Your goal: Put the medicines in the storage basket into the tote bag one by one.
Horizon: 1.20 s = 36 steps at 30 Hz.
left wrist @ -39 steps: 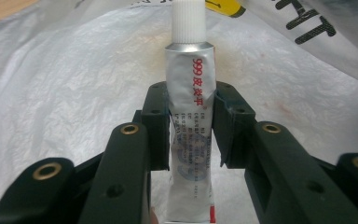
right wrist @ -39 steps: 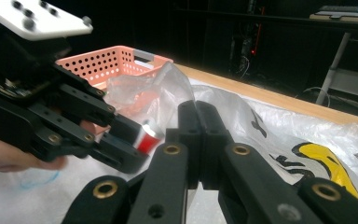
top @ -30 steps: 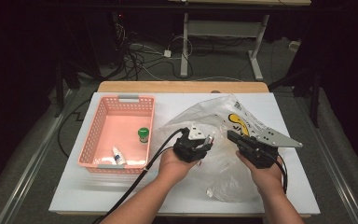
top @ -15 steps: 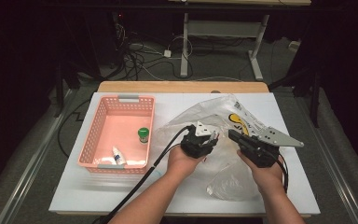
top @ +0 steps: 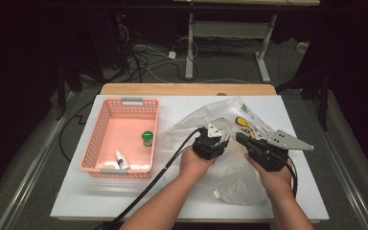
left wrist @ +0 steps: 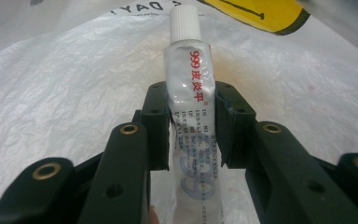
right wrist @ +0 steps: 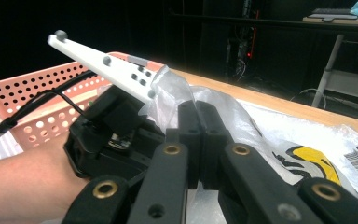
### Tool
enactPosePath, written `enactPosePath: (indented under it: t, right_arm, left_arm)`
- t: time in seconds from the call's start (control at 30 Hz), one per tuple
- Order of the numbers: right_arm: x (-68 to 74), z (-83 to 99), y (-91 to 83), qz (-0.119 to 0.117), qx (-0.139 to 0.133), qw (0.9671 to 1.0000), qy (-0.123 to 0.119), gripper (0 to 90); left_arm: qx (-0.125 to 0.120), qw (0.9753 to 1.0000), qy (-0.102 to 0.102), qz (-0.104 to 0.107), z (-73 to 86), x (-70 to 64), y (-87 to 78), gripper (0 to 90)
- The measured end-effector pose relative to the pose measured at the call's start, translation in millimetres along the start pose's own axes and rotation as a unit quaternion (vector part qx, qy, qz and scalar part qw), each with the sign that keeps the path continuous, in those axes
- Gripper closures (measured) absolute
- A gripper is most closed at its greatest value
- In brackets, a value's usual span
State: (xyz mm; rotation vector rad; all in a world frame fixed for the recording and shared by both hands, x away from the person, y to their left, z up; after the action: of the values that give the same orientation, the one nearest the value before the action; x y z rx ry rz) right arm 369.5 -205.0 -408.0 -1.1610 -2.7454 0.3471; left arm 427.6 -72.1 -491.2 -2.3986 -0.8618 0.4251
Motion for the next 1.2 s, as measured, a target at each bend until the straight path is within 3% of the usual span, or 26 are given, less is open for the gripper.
enactPosePath:
  t: [0.13, 0.27, 0.57, 0.77, 1.0, 1.1, 1.2]
  right_arm:
    - [-0.7, 0.2, 0.3, 0.0, -0.001, 1.0, 0.0, 90.0]
    - [-2.4, 1.4, 0.5, 0.001, 0.001, 1.0, 0.0, 90.0]
    - [-2.8, 2.0, -1.1, 0.002, 0.003, 1.0, 0.001, 90.0]
    - [-1.2, 2.5, -1.5, 0.001, 0.005, 1.0, 0.0, 90.0]
    - [0.3, 3.1, -0.9, 0.001, 0.007, 1.0, 0.0, 90.0]
    - [0.6, 3.4, -0.9, 0.001, 0.007, 1.0, -0.001, 90.0]
    - [0.4, 3.6, -1.2, 0.001, 0.007, 1.0, -0.002, 90.0]
  left_arm:
    - [0.001, 1.0, -0.005, 0.005, -0.5, -1.7, 2.3, 64.9]
    - [0.006, 0.9999, -0.006, 0.01, -1.1, -3.8, -2.3, 50.3]
    - [0.002, 0.9994, 0.001, 0.035, 10.0, -8.2, -26.3, 40.0]
    - [0.014, 0.9984, 0.004, 0.055, 26.5, -10.5, -43.1, 29.2]
    - [0.017, 0.9987, 0.007, 0.049, 50.5, -10.5, -61.7, 14.2]
    - [0.016, 0.9985, 0.003, 0.053, 56.7, -11.1, -69.0, 12.8]
    - [0.017, 0.9985, 0.003, 0.053, 60.7, -12.2, -75.6, 5.8]
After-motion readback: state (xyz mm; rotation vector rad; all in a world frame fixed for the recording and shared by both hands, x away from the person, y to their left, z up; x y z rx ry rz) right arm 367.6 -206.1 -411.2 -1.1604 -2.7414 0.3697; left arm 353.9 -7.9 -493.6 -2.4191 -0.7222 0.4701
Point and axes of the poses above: each handheld gripper's, and its own axes: y roughly forward along the jaws, z roughly out of its underside, x roughly to its left, the point moved 5 cm from there along y, roughly forward along the jaws, and after that the axes turned 1 degree about -z, right-handed, at the moved point
